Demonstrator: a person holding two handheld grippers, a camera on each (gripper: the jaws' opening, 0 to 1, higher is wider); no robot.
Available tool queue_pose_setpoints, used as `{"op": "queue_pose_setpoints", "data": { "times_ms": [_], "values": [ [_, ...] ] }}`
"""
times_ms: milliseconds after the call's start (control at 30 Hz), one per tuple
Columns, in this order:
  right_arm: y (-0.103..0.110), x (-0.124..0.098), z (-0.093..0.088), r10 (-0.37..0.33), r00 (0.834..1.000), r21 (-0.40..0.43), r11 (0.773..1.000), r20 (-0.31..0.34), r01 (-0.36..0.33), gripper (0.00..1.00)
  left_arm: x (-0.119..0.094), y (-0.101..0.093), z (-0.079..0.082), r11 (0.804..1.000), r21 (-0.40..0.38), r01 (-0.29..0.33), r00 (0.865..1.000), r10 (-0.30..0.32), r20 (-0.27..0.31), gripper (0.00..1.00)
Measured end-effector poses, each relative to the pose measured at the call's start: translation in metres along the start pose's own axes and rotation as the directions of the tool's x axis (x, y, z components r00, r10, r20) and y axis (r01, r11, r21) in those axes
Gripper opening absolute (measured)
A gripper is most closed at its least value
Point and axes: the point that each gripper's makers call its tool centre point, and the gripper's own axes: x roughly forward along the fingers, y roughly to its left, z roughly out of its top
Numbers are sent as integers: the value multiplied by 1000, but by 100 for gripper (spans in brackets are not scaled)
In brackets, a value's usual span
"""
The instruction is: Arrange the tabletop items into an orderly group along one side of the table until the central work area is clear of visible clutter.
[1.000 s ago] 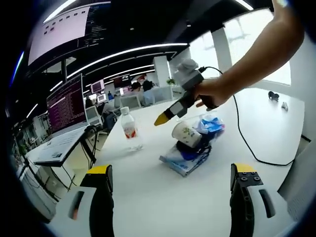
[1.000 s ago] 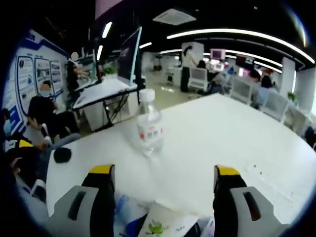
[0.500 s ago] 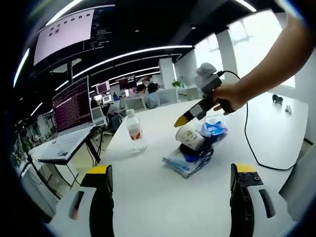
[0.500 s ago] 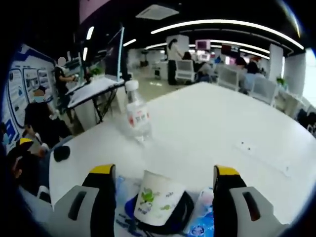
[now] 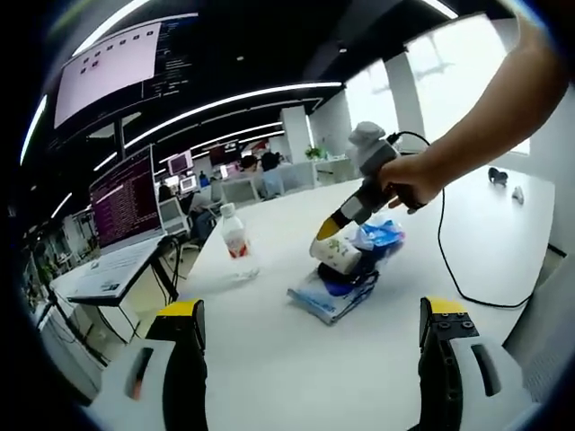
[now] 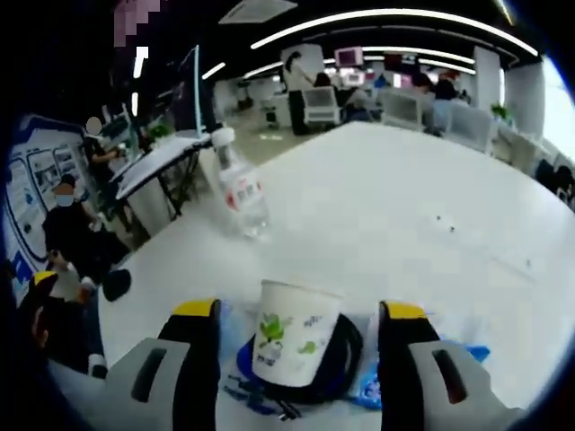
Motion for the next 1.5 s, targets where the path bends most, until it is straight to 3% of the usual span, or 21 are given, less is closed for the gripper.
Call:
{"op": "queue_pose_setpoints", "data": {
  "times_ms": [333,467,700,733,800,967,1033,1500],
  "values": [
    [7,12,-4,18,999,50,999,-49,-16,63,-8,-2,6,1000,8,-2,1000,3,-7,100],
    [3,16,-7,2,997,58,998,-81,3,58,-10,-5,6,1000,11,2,1000,-2,-5,100],
    [-1,16,-9,-12,995,101,995,-98,22,57,-7,-8,3,1000,-2,7,1000,-7,-2,100],
    [-2,17,-11,-12,994,99,995,-110,23,57,-6,-9,1,999,-33,14,1000,-14,2,100],
    [-1,19,-12,-3,992,99,995,-123,15,57,-6,-8,-1,1000,-8,9,1000,-9,-15,100],
    [1,21,-11,4,992,99,995,-129,9,56,-5,-9,-2,1000,-13,16,1000,-17,-12,100],
    [3,23,-12,11,990,101,995,-138,3,56,-5,-15,1,998,-33,52,999,-52,9,100],
    [2,31,-9,-4,983,82,996,-184,20,54,-6,-18,3,998,-17,67,998,-67,16,100]
  ]
}}
